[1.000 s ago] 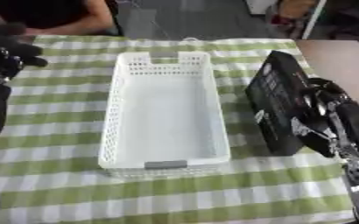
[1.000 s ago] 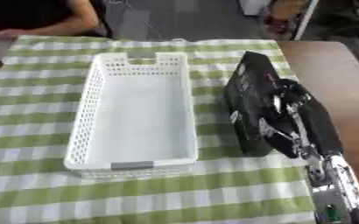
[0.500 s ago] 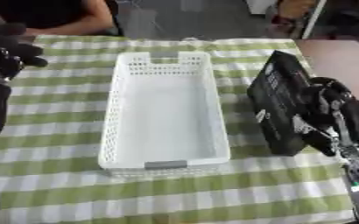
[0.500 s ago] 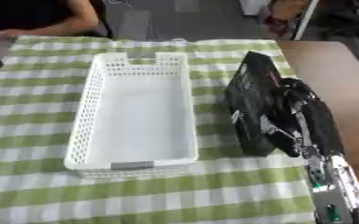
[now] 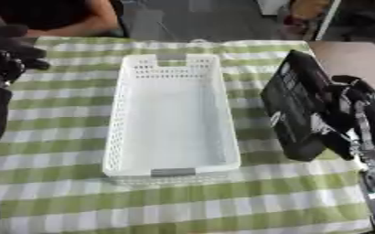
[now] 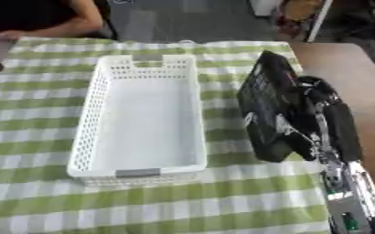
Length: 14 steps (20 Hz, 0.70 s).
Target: Pick up objects on the table and place them in the box.
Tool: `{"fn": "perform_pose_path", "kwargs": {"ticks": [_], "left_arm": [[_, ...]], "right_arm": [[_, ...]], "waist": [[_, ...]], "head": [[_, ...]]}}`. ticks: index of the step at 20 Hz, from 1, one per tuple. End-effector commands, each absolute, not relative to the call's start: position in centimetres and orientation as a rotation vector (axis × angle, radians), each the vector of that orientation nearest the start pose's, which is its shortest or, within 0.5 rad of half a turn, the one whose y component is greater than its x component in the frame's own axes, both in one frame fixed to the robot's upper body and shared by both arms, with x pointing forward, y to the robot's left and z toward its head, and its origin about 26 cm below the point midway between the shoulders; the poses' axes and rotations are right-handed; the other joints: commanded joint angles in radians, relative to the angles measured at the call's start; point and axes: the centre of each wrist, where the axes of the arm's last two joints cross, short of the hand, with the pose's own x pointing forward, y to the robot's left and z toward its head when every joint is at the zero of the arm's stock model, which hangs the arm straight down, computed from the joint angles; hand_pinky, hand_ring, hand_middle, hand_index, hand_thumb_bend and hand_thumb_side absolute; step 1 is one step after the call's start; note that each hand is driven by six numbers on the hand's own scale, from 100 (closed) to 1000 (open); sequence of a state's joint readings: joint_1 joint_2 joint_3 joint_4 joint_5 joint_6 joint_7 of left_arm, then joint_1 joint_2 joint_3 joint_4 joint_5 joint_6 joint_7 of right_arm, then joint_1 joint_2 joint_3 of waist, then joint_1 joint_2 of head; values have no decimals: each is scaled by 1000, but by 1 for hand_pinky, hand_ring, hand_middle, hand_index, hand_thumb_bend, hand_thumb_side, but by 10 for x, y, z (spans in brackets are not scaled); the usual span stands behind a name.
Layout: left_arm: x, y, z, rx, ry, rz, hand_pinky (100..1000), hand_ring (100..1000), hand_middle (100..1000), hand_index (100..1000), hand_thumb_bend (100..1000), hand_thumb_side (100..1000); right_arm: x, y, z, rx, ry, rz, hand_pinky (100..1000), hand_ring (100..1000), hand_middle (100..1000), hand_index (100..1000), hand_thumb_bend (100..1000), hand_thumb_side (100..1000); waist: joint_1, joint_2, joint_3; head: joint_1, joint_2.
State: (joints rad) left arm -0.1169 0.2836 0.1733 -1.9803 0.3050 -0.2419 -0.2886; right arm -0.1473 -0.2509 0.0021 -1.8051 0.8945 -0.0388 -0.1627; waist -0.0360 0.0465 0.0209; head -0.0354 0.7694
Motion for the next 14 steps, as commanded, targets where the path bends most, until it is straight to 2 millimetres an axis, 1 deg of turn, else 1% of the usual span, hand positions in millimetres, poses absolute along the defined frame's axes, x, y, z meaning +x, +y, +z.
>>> {"fn": "perform_pose_path", "kwargs": {"ticks": [1, 8, 14], "left_arm": [[276, 314, 162, -139, -2368, -353, 659, 663, 798, 726, 509, 815], [276, 314, 161, -137, -2365, -353, 659, 663, 798, 726, 507, 816], [276, 314, 161, -138, -2362, -354, 659, 664, 798, 726, 507, 816]], "right_arm": [[305, -281, 130, -1173, -1956, 676, 290, 519, 788, 716, 100, 100], [308, -282, 163, -1242, -2041, 601, 267, 501, 786, 707, 100, 100], [310, -277, 189, -1274, -2122, 590, 242, 476, 777, 694, 100, 100]], "waist": [[3, -10, 1], [3, -12, 1], [2, -15, 2]], "head": [[1, -3], [16, -1], [21, -2]]}}
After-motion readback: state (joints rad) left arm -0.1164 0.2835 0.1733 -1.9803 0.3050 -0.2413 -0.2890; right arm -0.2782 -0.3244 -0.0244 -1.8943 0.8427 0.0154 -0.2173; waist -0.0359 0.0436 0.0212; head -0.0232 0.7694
